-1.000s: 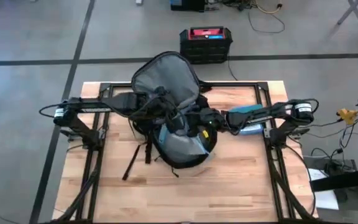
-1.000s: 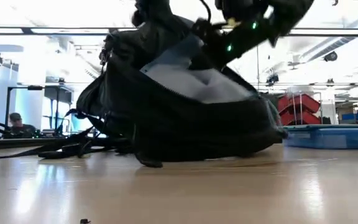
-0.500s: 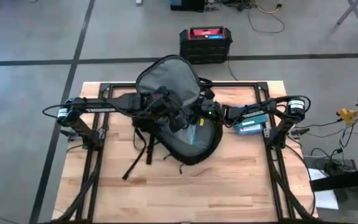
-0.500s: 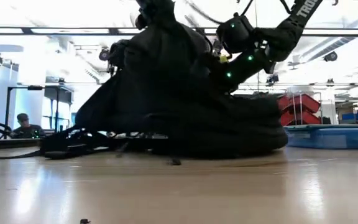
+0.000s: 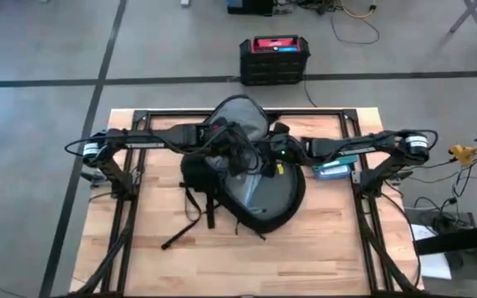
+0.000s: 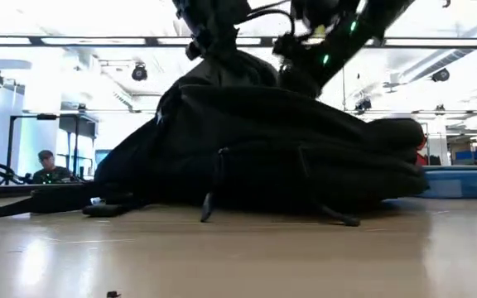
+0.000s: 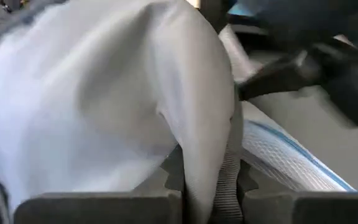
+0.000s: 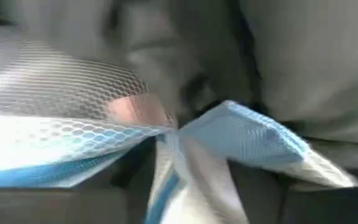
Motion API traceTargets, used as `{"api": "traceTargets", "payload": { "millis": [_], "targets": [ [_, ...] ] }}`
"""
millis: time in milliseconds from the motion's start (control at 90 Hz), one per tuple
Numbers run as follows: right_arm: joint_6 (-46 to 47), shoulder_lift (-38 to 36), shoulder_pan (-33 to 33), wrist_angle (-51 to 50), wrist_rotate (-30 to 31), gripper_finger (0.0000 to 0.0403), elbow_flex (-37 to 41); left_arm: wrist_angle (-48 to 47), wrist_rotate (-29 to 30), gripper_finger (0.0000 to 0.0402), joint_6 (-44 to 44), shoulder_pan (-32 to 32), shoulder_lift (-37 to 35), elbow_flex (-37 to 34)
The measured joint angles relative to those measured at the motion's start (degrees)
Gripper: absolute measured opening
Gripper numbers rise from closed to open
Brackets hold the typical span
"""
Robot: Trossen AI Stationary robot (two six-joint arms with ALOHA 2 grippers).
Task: Unpack backpack
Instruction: Put the white mesh zipper pouch into the black backpack
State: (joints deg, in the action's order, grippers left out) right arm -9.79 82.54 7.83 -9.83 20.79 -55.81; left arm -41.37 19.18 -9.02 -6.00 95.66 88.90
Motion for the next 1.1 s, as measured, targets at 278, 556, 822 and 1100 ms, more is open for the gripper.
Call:
{"api": "traceTargets", "payload": {
  "millis": [278,556,822,1100],
  "targets": [
    [0.2,-6.6,-3.3,-25.0,-7.5,0.0293,-6.4,2.6,0.8,0.0027,3.0,-1.5,0.2,-1.5],
    [3.4,-6.1,-3.5,-21.3,-6.6,0.0267,2.4,4.7,0.3,0.0029,5.2,-1.5,0.2,-1.7],
    [-1.0,6.8,-2.3,12.8,-0.8,0.0254,7.8,8.9,-5.7,0.0029,6.9,-0.7,0.0,-1.9],
    [-2.9,19.2,4.2,27.4,8.5,0.0249,0.7,9.8,-4.3,0.0031,6.6,-0.6,-0.1,-2.1]
  ]
}}
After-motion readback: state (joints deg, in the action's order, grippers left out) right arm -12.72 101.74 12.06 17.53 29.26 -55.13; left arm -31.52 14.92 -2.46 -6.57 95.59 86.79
